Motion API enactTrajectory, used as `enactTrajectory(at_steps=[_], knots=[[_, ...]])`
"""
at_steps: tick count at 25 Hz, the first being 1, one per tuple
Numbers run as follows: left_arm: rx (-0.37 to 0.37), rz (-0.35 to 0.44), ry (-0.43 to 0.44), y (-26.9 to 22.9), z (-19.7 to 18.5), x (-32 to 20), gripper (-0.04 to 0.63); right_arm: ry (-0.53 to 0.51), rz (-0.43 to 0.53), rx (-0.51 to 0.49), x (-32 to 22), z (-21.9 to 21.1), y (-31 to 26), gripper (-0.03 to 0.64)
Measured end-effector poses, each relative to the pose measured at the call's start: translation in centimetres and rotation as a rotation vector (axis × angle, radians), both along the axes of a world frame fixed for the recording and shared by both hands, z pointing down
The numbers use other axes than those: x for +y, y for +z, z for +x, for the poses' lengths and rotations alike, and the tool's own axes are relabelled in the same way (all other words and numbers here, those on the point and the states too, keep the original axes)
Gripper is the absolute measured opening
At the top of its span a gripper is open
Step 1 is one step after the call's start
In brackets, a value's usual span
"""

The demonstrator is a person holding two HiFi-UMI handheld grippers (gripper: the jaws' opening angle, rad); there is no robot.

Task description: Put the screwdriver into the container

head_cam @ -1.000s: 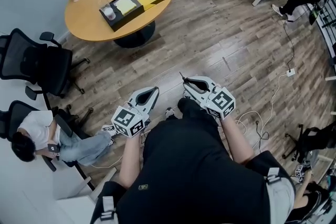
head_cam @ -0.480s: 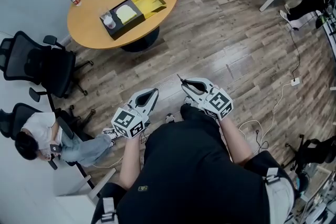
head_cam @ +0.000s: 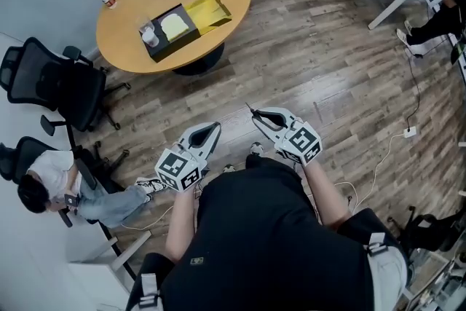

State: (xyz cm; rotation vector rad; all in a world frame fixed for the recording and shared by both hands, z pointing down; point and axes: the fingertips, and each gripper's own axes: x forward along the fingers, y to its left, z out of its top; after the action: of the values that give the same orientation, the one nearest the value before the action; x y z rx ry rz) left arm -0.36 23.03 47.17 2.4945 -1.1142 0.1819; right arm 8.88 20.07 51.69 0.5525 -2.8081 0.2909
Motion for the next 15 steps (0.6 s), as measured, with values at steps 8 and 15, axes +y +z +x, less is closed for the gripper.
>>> enactTrajectory(at_steps=[8, 15], knots=[[-0.011, -0.017, -0.038, 0.8, 2.4, -2.0, 0.005, -0.048, -0.02, 0.022, -1.7, 2.3, 1.7, 0.055], [-0.014, -0.029, -0.046, 1.7, 4.6, -2.8, 0.005, -0.055, -0.028, 0.024, -2.6, 4.4, 2.5, 0.055]])
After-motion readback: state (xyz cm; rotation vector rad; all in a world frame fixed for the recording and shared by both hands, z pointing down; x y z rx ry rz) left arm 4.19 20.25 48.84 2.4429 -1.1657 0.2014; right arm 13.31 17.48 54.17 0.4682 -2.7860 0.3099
